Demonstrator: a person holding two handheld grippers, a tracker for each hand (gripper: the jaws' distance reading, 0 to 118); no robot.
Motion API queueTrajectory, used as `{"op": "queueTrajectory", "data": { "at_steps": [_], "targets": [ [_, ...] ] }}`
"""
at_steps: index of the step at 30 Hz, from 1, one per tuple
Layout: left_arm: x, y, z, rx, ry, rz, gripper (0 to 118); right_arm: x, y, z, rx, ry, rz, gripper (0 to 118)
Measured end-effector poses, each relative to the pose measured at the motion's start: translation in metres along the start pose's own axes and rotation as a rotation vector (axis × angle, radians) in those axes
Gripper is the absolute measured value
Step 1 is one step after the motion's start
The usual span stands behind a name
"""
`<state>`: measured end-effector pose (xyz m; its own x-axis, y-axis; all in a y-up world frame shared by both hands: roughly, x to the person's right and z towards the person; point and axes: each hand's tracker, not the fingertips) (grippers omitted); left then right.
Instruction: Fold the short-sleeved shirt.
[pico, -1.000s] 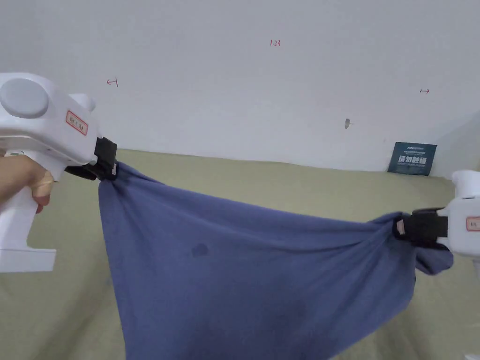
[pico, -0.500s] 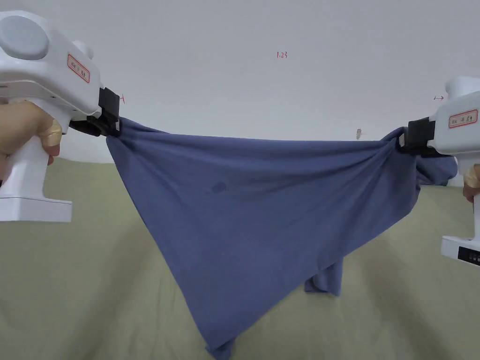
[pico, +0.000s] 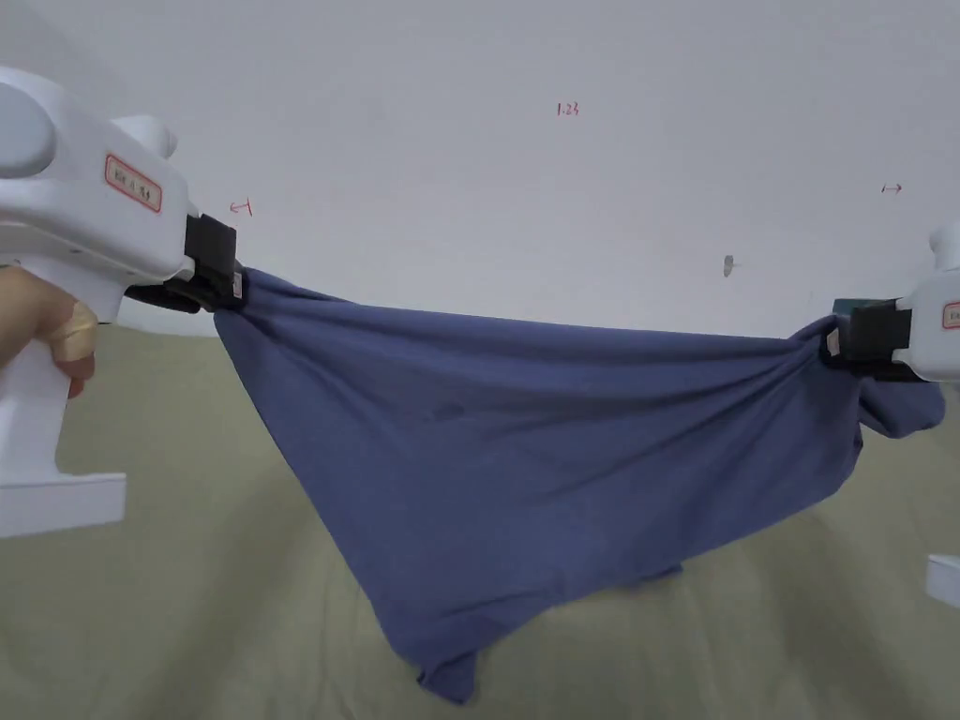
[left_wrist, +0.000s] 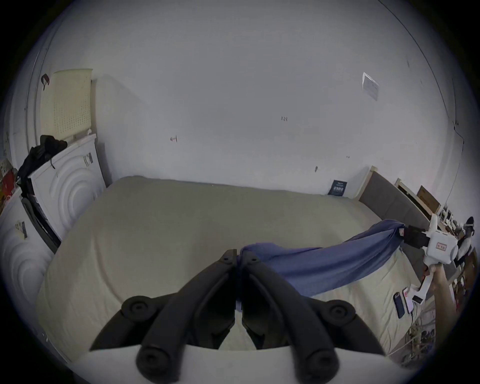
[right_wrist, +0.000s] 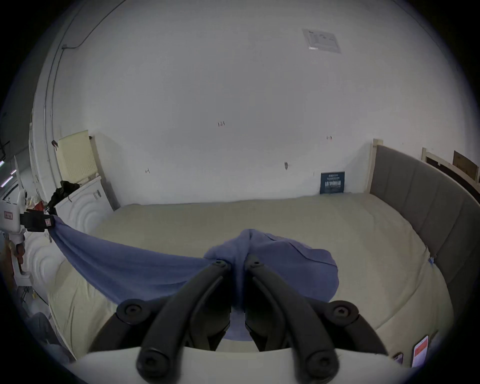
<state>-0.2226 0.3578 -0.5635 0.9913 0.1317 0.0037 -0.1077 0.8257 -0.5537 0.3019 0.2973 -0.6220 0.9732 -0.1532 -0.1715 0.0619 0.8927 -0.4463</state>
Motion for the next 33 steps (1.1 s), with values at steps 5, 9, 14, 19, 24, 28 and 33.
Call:
{"op": "queueTrajectory", "data": {
  "at_steps": [5, 9, 14, 19, 24, 28, 33],
  "targets": [
    [-0.001, -0.072, 0.015, -0.052, -0.037, 0.018, 3, 0.009, -0.057, 0.037, -0.045, -0.02, -0.004, 8],
    [-0.001, -0.153, 0.034, -0.055, -0.025, 0.081, 3, 0.018, -0.117, 0.07, -0.103, -0.015, 0.005, 8],
    [-0.008, -0.263, 0.053, -0.151, -0.019, 0.19, 3, 0.018, -0.194, 0.102, -0.249, -0.043, 0.022, 8],
    [-0.035, -0.346, 0.063, -0.293, 0.0, 0.243, 3, 0.015, -0.243, 0.129, -0.319, -0.047, -0.029, 8],
    [-0.046, -0.393, 0.09, -0.326, 0.002, 0.301, 3, 0.015, -0.269, 0.15, -0.33, -0.04, -0.021, 8],
    [-0.043, -0.408, 0.11, -0.323, 0.01, 0.307, 3, 0.008, -0.282, 0.167, -0.33, -0.034, 0.018, 8],
    [-0.029, -0.414, 0.12, -0.309, 0.027, 0.26, 31, 0.011, -0.3, 0.175, -0.335, -0.054, 0.011, 49]
  ]
}}
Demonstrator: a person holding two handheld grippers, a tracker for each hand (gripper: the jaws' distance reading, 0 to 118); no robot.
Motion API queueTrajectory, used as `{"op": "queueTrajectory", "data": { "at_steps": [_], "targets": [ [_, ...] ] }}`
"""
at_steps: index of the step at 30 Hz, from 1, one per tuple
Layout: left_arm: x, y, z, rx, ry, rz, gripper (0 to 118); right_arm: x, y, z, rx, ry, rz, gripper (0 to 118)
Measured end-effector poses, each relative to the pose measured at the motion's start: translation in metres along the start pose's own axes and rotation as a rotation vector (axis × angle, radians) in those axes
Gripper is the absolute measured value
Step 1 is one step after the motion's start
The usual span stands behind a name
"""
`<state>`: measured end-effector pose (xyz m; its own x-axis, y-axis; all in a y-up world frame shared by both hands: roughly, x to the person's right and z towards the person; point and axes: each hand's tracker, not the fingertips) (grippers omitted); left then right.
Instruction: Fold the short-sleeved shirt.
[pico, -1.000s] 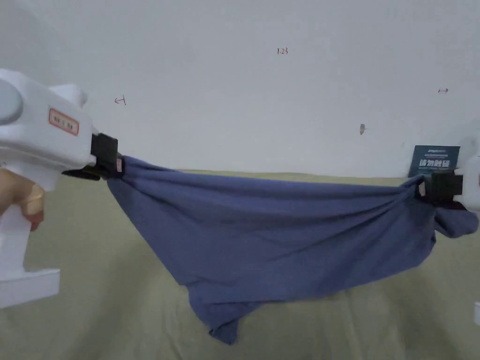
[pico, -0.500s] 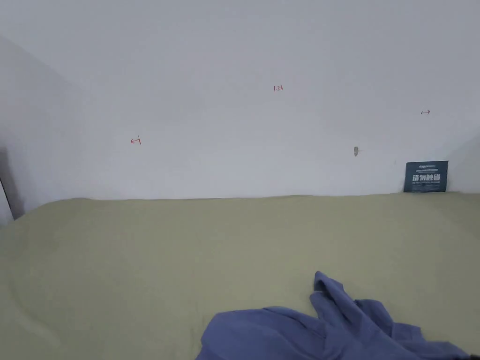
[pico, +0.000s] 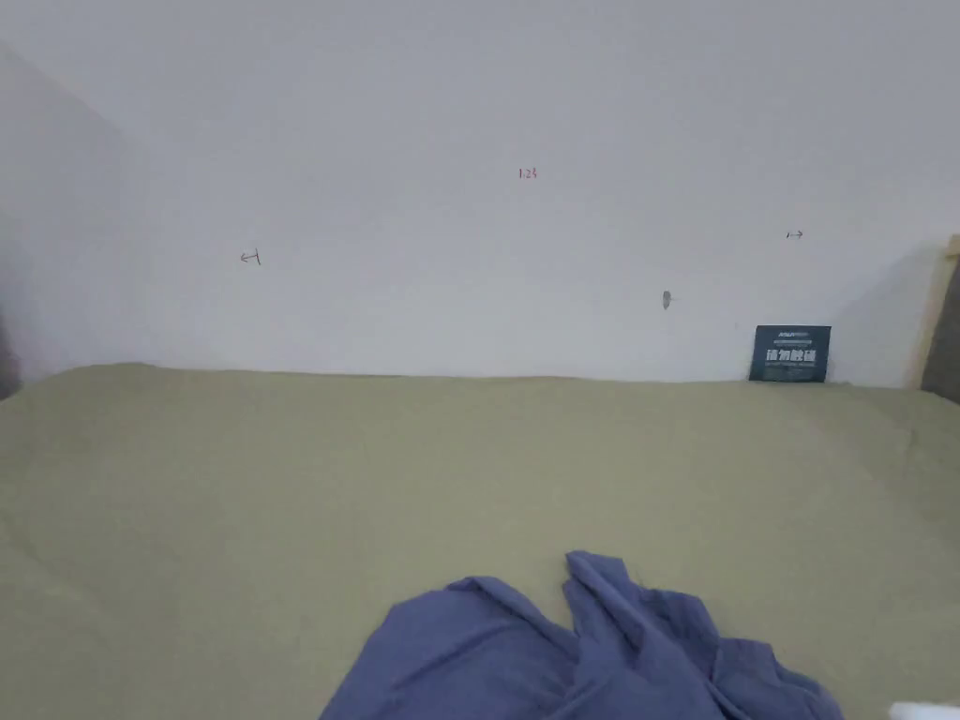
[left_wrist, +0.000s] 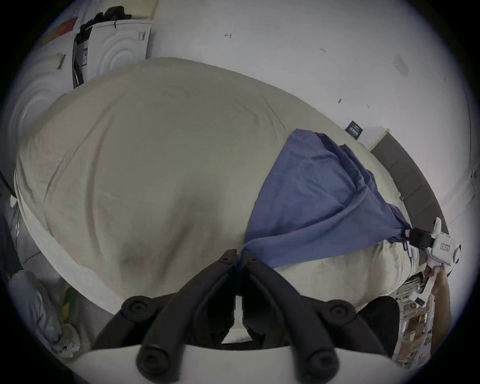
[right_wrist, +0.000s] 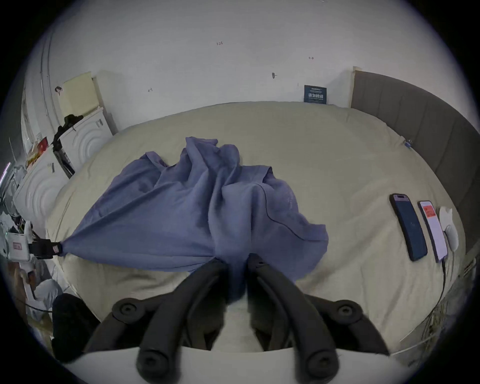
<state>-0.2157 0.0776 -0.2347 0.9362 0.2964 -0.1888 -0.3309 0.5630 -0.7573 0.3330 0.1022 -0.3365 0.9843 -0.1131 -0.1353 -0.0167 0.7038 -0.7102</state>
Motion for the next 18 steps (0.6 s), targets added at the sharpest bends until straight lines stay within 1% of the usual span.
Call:
{"op": "queueTrajectory", "data": {
  "at_steps": [1, 2, 3, 4, 5, 7, 10, 11, 12, 13, 14, 15, 16, 17, 18],
  "targets": [
    [0.003, 0.0, 0.002, -0.007, 0.012, -0.013, 61, 0.001, -0.001, 0.002, -0.002, -0.016, 0.007, 70],
    [0.007, 0.0, 0.003, -0.018, 0.049, -0.029, 92, 0.002, -0.001, 0.006, 0.0, -0.044, 0.012, 89],
    [0.009, 0.0, 0.006, -0.013, 0.053, -0.031, 98, 0.002, -0.001, 0.011, 0.007, -0.045, 0.01, 91],
    [0.011, 0.0, 0.011, 0.002, 0.048, -0.029, 98, 0.002, -0.002, 0.019, 0.034, -0.045, 0.005, 91],
    [0.014, 0.003, 0.02, 0.057, 0.009, -0.027, 98, 0.001, 0.001, 0.026, 0.064, -0.035, -0.005, 91],
    [0.026, 0.009, 0.034, 0.129, -0.024, -0.044, 98, -0.003, 0.008, 0.039, 0.098, -0.049, -0.006, 91],
    [0.051, 0.018, 0.048, 0.242, 0.017, -0.167, 97, -0.013, 0.017, 0.057, 0.139, -0.121, 0.022, 91],
    [0.071, 0.017, 0.06, 0.277, 0.025, -0.218, 92, -0.016, 0.018, 0.061, 0.137, -0.127, 0.026, 91],
    [0.079, 0.018, 0.062, 0.29, 0.023, -0.252, 83, -0.016, 0.019, 0.064, 0.132, -0.123, 0.027, 87],
    [0.087, 0.019, 0.063, 0.291, 0.027, -0.281, 66, -0.017, 0.019, 0.068, 0.125, -0.109, 0.032, 78],
    [0.093, 0.02, 0.061, 0.273, 0.038, -0.297, 35, -0.018, 0.017, 0.069, 0.111, -0.057, 0.034, 54],
    [0.096, 0.021, 0.057, 0.256, 0.051, -0.313, 9, -0.019, 0.014, 0.069, 0.113, -0.035, 0.02, 27],
    [0.102, 0.019, 0.052, 0.248, 0.066, -0.321, 0, -0.018, 0.009, 0.07, 0.112, -0.049, 0.008, 1],
    [0.106, 0.016, 0.05, 0.242, 0.059, -0.322, 0, -0.02, 0.004, 0.069, 0.124, -0.072, -0.017, 0],
    [0.108, 0.014, 0.047, 0.206, 0.04, -0.323, 0, -0.021, 0.0, 0.068, 0.117, -0.068, -0.005, 0]
  ]
}}
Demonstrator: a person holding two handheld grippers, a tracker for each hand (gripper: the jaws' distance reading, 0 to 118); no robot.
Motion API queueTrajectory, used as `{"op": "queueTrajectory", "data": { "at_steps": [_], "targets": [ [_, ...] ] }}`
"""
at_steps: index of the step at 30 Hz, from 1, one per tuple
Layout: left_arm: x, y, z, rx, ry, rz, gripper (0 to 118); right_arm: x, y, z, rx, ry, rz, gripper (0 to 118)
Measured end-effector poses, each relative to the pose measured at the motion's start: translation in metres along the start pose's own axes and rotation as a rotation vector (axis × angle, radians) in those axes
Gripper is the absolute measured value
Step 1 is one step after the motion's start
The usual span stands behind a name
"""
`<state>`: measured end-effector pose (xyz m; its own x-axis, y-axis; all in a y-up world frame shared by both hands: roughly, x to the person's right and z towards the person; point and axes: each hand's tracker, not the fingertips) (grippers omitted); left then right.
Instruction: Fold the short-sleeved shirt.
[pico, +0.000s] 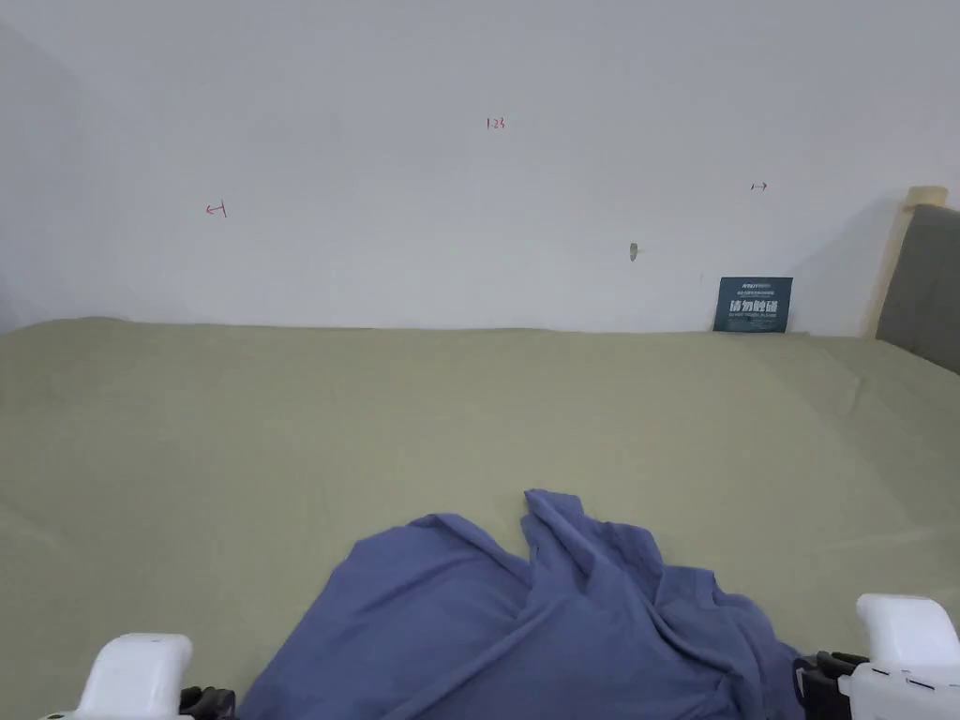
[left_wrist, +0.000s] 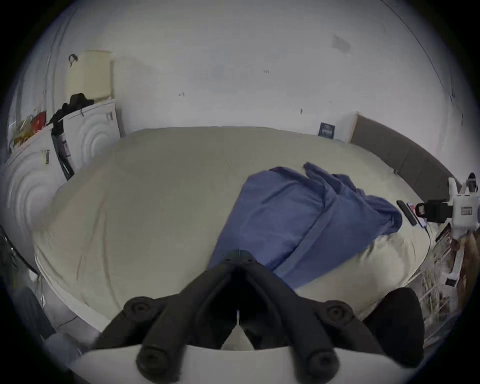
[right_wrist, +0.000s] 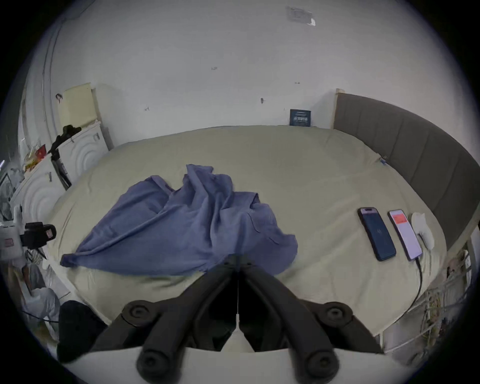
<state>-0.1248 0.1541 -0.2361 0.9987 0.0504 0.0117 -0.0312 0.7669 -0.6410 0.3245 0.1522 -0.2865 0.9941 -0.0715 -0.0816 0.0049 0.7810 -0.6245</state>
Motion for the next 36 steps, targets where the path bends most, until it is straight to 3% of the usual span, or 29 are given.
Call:
{"op": "queueTrajectory", "data": {
  "at_steps": [8, 14, 15, 16, 17, 20, 25, 26, 27, 29, 36],
  "targets": [
    [-0.021, 0.01, -0.016, -0.106, 0.013, 0.034, 0, 0.0, -0.014, -0.011, -0.05, 0.027, -0.009, 0],
    [-0.062, 0.031, -0.035, -0.322, -0.016, 0.004, 3, -0.003, -0.01, -0.012, -0.051, 0.038, -0.019, 0],
    [-0.066, 0.03, -0.039, -0.342, -0.023, -0.006, 19, -0.004, -0.01, -0.012, -0.054, 0.042, -0.02, 0],
    [-0.07, 0.029, -0.041, -0.337, -0.016, -0.005, 56, -0.004, -0.01, -0.013, -0.058, 0.045, -0.02, 0],
    [-0.072, 0.027, -0.042, -0.335, -0.009, -0.014, 103, -0.005, -0.01, -0.013, -0.062, 0.048, -0.017, 0],
    [-0.079, 0.014, -0.046, -0.399, -0.058, 0.014, 115, -0.006, -0.011, -0.013, -0.079, 0.046, -0.001, 0],
    [-0.076, -0.005, -0.052, -0.459, -0.103, 0.044, 109, -0.008, -0.01, -0.018, -0.106, 0.045, -0.001, 0],
    [-0.075, -0.01, -0.054, -0.476, -0.101, 0.043, 98, -0.008, -0.009, -0.019, -0.108, 0.045, 0.001, 0],
    [-0.075, -0.015, -0.056, -0.483, -0.104, 0.041, 77, -0.009, -0.008, -0.02, -0.109, 0.046, 0.004, 0],
    [-0.074, -0.023, -0.059, -0.422, -0.105, 0.045, 9, -0.011, -0.007, -0.022, -0.114, 0.05, 0.008, 0],
    [-0.083, -0.026, -0.053, -0.371, -0.136, 0.088, 8, -0.013, 0.012, -0.029, -0.125, 0.065, 0.032, 0]
  ]
}}
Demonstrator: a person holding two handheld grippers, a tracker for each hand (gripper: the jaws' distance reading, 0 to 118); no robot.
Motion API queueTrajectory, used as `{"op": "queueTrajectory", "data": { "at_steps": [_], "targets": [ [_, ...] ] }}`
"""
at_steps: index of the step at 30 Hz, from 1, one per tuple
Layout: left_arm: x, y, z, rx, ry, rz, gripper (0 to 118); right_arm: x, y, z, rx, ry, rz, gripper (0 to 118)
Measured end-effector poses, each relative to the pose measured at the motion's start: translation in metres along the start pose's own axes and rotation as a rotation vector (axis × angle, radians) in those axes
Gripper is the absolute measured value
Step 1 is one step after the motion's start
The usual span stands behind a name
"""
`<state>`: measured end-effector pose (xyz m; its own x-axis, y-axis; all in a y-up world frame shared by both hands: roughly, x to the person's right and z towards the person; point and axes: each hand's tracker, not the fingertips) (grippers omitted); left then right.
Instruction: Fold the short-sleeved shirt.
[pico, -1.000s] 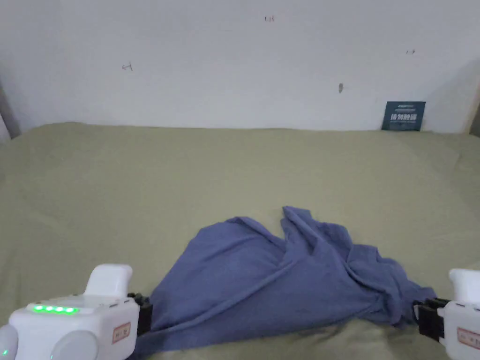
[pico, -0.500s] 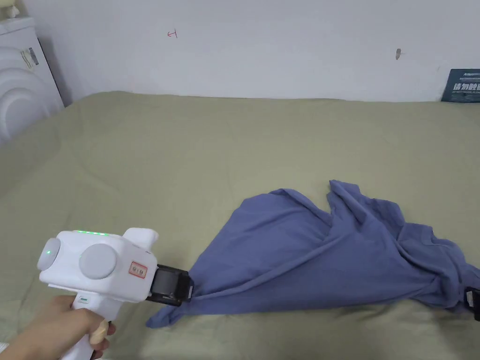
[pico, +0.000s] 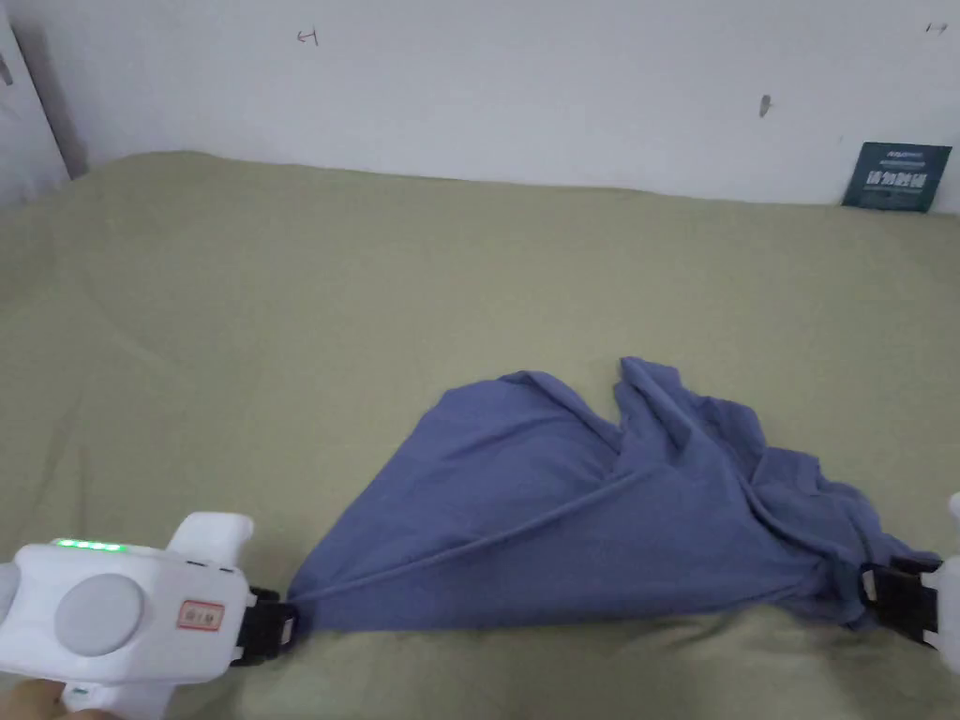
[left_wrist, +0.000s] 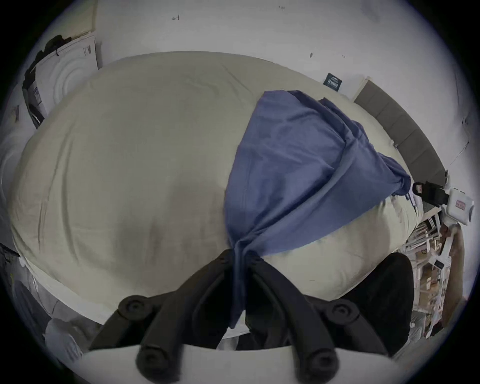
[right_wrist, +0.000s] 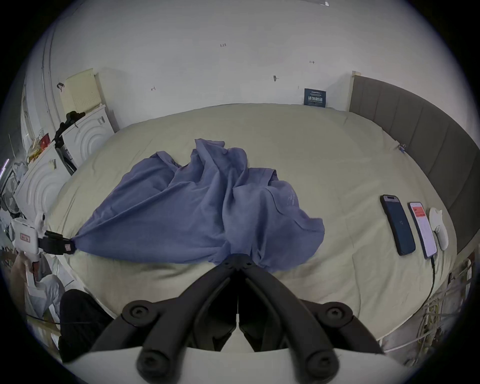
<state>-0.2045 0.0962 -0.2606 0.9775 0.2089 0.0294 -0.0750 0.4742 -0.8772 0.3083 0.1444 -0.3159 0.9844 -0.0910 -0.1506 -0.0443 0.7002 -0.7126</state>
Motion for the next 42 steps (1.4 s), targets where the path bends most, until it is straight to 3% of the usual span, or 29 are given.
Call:
{"op": "queueTrajectory", "data": {
  "at_steps": [8, 10, 12, 14, 15, 16, 20, 24, 27, 28, 30, 31, 32, 35, 37, 42],
  "targets": [
    [0.01, 0.003, -0.004, -0.018, 0.006, -0.038, 8, 0.002, 0.106, -0.044, 0.024, 0.023, 0.112, 0],
    [0.011, 0.003, -0.005, -0.02, 0.004, -0.037, 8, 0.001, 0.139, -0.071, -0.011, 0.028, 0.131, 8],
    [0.01, 0.005, -0.004, -0.021, 0.001, -0.038, 8, 0.0, 0.168, -0.104, -0.085, 0.03, 0.204, 63],
    [0.009, 0.005, -0.005, -0.022, -0.002, -0.036, 8, -0.001, 0.188, -0.143, -0.196, 0.094, 0.296, 88],
    [0.008, 0.006, -0.006, -0.022, -0.005, -0.035, 8, -0.001, 0.191, -0.159, -0.223, 0.123, 0.319, 112],
    [0.007, 0.006, -0.006, -0.021, -0.008, -0.029, 8, -0.001, 0.194, -0.172, -0.232, 0.114, 0.34, 118],
    [0.0, 0.01, -0.009, -0.029, -0.035, 0.009, 8, -0.003, 0.2, -0.228, -0.302, 0.022, 0.319, 109],
    [-0.003, 0.012, -0.011, -0.032, -0.046, 0.033, 8, -0.001, 0.204, -0.266, -0.323, 0.044, 0.292, 109],
    [-0.002, 0.01, -0.012, -0.021, -0.042, 0.052, 8, 0.002, 0.201, -0.277, -0.356, 0.04, 0.344, 102],
    [-0.002, 0.01, -0.013, -0.018, -0.04, 0.055, 8, 0.002, 0.2, -0.277, -0.354, 0.053, 0.384, 95],
    [-0.001, 0.009, -0.014, -0.016, -0.035, 0.053, 8, 0.004, 0.199, -0.27, -0.317, 0.086, 0.446, 58],
    [-0.001, 0.009, -0.014, -0.014, -0.034, 0.054, 8, 0.005, 0.2, -0.265, -0.31, 0.125, 0.447, 38],
    [-0.001, 0.01, -0.015, -0.012, -0.033, 0.054, 8, 0.005, 0.2, -0.26, -0.299, 0.138, 0.441, 5],
    [-0.001, 0.01, -0.017, 0.036, -0.015, 0.085, 8, 0.003, 0.201, -0.242, -0.262, 0.092, 0.458, 2],
    [0.0, 0.009, -0.017, 0.042, -0.008, 0.106, 8, 0.009, 0.207, -0.228, -0.293, 0.143, 0.39, 2],
    [0.011, 0.02, -0.002, 0.06, 0.021, 0.054, 8, 0.024, 0.229, -0.175, -0.182, 0.093, 0.33, 2]
  ]
}}
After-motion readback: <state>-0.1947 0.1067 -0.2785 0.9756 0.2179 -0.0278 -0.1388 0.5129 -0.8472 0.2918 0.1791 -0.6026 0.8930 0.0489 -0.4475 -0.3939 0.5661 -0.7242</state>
